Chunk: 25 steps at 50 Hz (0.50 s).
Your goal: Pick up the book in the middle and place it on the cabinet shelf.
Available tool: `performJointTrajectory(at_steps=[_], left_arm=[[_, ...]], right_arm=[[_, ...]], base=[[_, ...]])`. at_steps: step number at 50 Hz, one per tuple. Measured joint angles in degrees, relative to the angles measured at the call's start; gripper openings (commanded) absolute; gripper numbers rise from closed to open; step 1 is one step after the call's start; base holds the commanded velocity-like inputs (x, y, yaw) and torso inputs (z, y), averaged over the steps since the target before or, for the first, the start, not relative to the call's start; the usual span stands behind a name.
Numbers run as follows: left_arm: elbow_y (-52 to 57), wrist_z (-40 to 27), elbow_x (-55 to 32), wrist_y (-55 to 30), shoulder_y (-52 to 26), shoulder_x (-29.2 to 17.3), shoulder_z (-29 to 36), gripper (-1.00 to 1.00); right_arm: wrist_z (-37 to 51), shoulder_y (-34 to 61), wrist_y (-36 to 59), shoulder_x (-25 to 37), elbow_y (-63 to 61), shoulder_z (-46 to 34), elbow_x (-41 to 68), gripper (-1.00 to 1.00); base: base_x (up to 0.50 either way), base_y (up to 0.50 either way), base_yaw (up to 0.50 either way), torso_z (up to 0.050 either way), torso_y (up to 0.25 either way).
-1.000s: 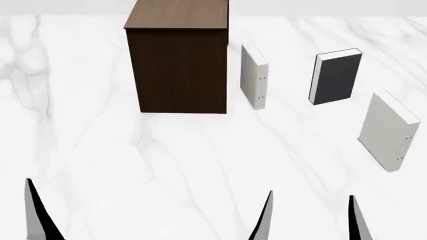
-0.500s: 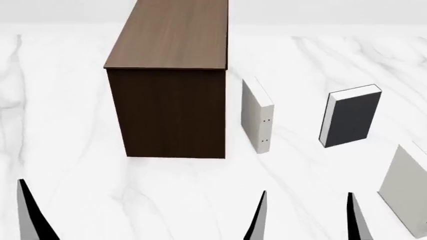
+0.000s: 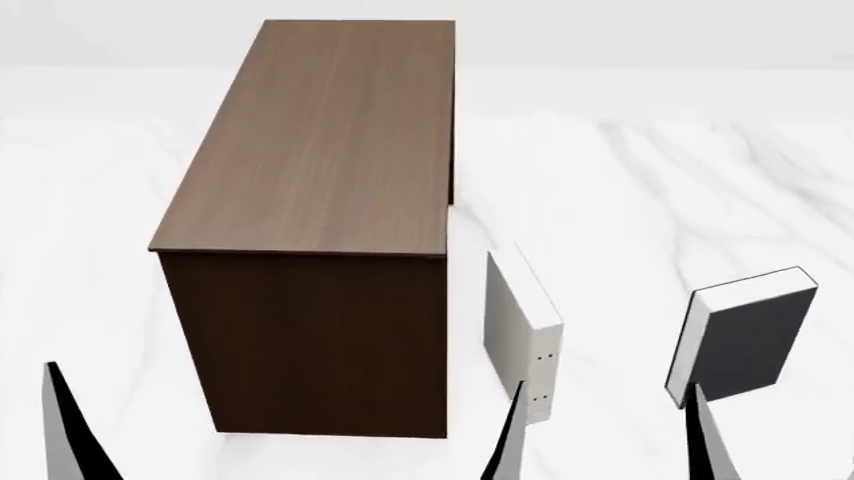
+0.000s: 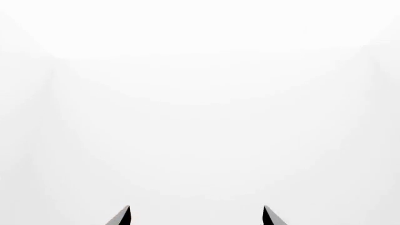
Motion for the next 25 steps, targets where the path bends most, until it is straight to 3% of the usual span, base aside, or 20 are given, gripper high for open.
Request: performJointTrajectory(at_steps=[14,25], left_arm=[[-0.15,-0.68,-0.27,-0.06,0.02,-0.74,0.77,1.00],[-0.30,-1.18,-0.41,-0.06,0.07,-1.26,1.35,1.00]], right_arm=[[0.79,0.29,0.48,0.47,0.30,-0.68,0.02,1.00],[1.84,1.16,3.56,0.50,-0.08,-0.96,0.20,1.00]], base=[[0.47,0.00,0.00,0.000,0.001],[0.00,0.00,0.00,0.000,0.000]])
